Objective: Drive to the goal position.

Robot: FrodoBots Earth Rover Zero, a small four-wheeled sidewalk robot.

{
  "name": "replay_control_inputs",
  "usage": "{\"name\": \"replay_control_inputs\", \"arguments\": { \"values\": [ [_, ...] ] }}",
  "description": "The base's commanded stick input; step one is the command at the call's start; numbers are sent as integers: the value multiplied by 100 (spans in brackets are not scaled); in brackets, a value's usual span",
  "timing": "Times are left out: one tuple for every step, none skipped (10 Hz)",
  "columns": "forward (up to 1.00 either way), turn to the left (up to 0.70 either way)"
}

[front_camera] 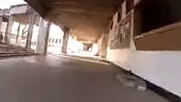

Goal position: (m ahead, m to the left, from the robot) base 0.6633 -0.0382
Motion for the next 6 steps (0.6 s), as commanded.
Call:
{"name": "replay_control_inputs", "arguments": {
  "values": [
    [85, 30],
    [85, 15],
    [85, 0],
    [85, 0],
    [85, 0],
    [85, 0]
  ]
}}
